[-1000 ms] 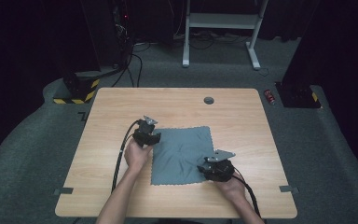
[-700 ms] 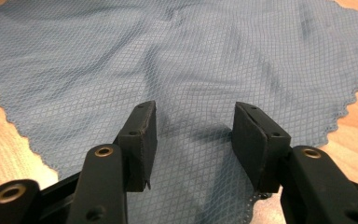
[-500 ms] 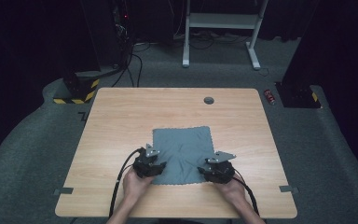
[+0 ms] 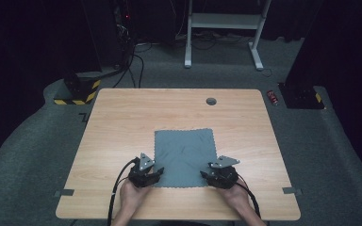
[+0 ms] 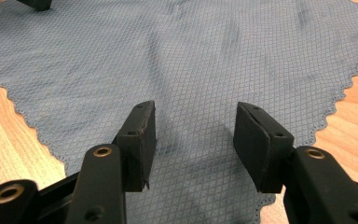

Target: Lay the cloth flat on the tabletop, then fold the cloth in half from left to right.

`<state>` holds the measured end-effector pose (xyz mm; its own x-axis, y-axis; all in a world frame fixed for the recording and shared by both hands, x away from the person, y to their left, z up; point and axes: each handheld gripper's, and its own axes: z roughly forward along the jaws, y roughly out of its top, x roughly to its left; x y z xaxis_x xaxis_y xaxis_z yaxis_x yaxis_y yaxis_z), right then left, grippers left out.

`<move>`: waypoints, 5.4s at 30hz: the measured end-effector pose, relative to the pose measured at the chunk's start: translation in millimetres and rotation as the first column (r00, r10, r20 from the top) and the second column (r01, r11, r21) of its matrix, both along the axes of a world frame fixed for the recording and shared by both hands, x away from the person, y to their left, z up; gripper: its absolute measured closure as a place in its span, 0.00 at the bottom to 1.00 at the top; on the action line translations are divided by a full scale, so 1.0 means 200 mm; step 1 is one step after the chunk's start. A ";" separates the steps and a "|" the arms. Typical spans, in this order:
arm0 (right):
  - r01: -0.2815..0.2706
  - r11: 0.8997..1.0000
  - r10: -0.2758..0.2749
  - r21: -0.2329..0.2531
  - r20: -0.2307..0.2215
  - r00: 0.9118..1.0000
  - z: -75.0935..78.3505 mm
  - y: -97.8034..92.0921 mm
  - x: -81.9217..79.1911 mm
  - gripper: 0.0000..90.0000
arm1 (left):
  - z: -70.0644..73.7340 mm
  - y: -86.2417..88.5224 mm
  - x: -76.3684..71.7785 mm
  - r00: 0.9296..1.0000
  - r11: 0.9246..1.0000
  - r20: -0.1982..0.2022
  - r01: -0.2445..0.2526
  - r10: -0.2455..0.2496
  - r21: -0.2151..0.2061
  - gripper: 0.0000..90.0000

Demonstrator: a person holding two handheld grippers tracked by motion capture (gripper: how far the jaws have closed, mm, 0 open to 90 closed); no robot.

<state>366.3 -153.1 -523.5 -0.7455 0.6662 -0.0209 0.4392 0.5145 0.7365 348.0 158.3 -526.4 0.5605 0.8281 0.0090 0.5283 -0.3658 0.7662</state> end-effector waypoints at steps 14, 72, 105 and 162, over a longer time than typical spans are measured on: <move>-0.016 1.000 0.016 0.002 -0.004 1.000 0.00 0.00 0.00 0.50 | 0.00 0.01 0.00 0.999 0.999 -0.012 -0.041 0.041 -0.002 0.47; -0.296 0.955 0.296 0.016 -0.023 0.955 0.07 0.59 -0.06 0.72 | 0.21 0.16 0.57 0.975 0.978 -0.134 -0.189 0.177 -0.087 0.49; -0.398 0.915 0.400 -0.062 0.009 0.917 0.01 0.84 -0.17 0.87 | 0.09 0.10 0.82 0.953 0.969 -0.179 -0.247 0.243 -0.002 0.54; -0.410 0.912 0.409 0.010 0.035 0.912 0.10 0.80 -0.18 1.00 | 0.27 0.13 0.78 0.986 0.990 -0.128 -0.118 0.108 -0.072 1.00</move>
<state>331.0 6.9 -503.0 -0.9522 0.3028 -0.0405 0.1688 0.6319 0.7564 503.3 184.0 -471.9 0.4557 0.8817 -0.1224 0.6548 -0.2389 0.7170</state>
